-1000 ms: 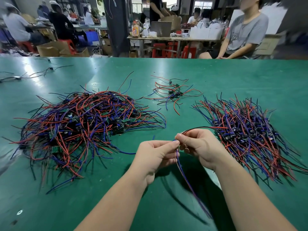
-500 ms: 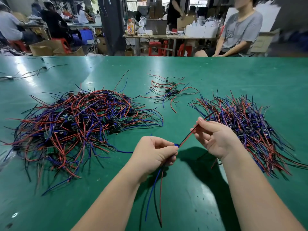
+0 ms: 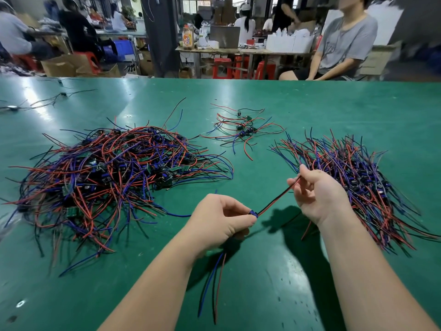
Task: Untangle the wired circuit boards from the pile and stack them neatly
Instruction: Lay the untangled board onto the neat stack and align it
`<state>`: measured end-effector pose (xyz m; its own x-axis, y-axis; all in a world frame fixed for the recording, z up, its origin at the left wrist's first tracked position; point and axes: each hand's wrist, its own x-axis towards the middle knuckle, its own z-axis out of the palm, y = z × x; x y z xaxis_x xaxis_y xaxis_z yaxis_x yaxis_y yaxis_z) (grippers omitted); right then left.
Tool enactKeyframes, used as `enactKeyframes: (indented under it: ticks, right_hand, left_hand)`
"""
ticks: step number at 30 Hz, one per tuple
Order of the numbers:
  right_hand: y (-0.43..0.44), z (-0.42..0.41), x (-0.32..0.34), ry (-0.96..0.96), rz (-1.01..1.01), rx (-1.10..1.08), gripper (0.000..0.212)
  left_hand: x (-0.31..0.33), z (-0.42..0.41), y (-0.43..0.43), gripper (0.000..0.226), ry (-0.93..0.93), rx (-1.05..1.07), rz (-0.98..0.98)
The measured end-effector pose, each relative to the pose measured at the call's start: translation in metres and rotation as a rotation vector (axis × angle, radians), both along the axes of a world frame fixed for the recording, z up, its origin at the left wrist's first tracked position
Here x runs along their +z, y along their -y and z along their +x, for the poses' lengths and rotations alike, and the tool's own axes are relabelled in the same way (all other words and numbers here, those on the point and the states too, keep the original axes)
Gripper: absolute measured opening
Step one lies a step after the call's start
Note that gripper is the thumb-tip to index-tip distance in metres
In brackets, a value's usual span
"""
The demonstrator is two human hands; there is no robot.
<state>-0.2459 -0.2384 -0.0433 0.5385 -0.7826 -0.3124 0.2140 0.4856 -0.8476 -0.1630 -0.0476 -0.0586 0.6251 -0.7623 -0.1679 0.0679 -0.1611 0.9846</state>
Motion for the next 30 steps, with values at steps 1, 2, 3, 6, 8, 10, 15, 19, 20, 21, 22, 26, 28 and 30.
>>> enactKeyframes:
  ticks: [1, 2, 3, 6, 8, 10, 15, 19, 20, 21, 22, 26, 28, 30]
  right_hand:
    - [0.000, -0.001, 0.000, 0.008, 0.002, -0.003, 0.023]
    - [0.000, -0.002, 0.001, 0.012, 0.007, -0.007, 0.024]
    - [0.000, -0.003, 0.003, 0.008, 0.012, -0.012, 0.025]
    - [-0.002, -0.003, 0.003, -0.025, -0.015, -0.038, 0.028]
    - [-0.001, -0.002, 0.002, -0.038, -0.078, -0.071, 0.032]
    - [0.000, -0.002, 0.001, -0.081, -0.168, -0.122, 0.034]
    - [-0.017, 0.003, 0.000, -0.127, -0.377, -0.009, 0.009]
    - [-0.062, 0.015, -0.006, -0.160, -0.790, 0.364, 0.012]
    - [-0.071, 0.017, -0.010, -0.214, -0.935, 0.409, 0.016]
    - [-0.078, 0.020, -0.015, -0.266, -1.069, 0.412, 0.018]
    - [-0.083, 0.022, -0.018, -0.302, -1.170, 0.368, 0.018]
    - [-0.084, 0.022, -0.017, -0.317, -1.238, 0.182, 0.011]
    - [-0.082, 0.020, -0.011, -0.315, -1.253, 0.187, 0.012]
    - [-0.079, 0.017, -0.003, -0.333, -1.207, 0.219, 0.017]
  left_hand:
    - [0.001, 0.000, -0.001, 0.014, -0.039, -0.013, -0.023]
    - [0.002, 0.001, -0.001, 0.015, -0.074, -0.025, -0.047]
    - [0.003, 0.002, -0.002, 0.017, -0.099, -0.033, -0.064]
    - [0.004, 0.004, -0.004, 0.014, -0.138, -0.032, -0.064]
    - [0.005, 0.005, -0.003, 0.009, -0.166, 0.004, -0.077]
    - [0.006, 0.008, -0.002, 0.006, -0.219, 0.092, -0.117]
    - [0.006, 0.020, -0.002, 0.004, -0.489, 0.330, -0.242]
    - [0.004, 0.018, 0.000, 0.006, -0.509, 0.347, -0.229]
    - [0.003, 0.017, 0.001, 0.007, -0.496, 0.348, -0.229]
    - [0.002, 0.016, 0.001, 0.009, -0.483, 0.352, -0.232]
    - [0.001, 0.016, 0.002, 0.010, -0.470, 0.355, -0.233]
    - [0.003, 0.012, 0.002, 0.009, -0.390, 0.302, -0.225]
    - [0.004, 0.009, 0.004, 0.005, -0.342, 0.273, -0.221]
    - [0.005, 0.006, 0.005, 0.003, -0.325, 0.245, -0.209]
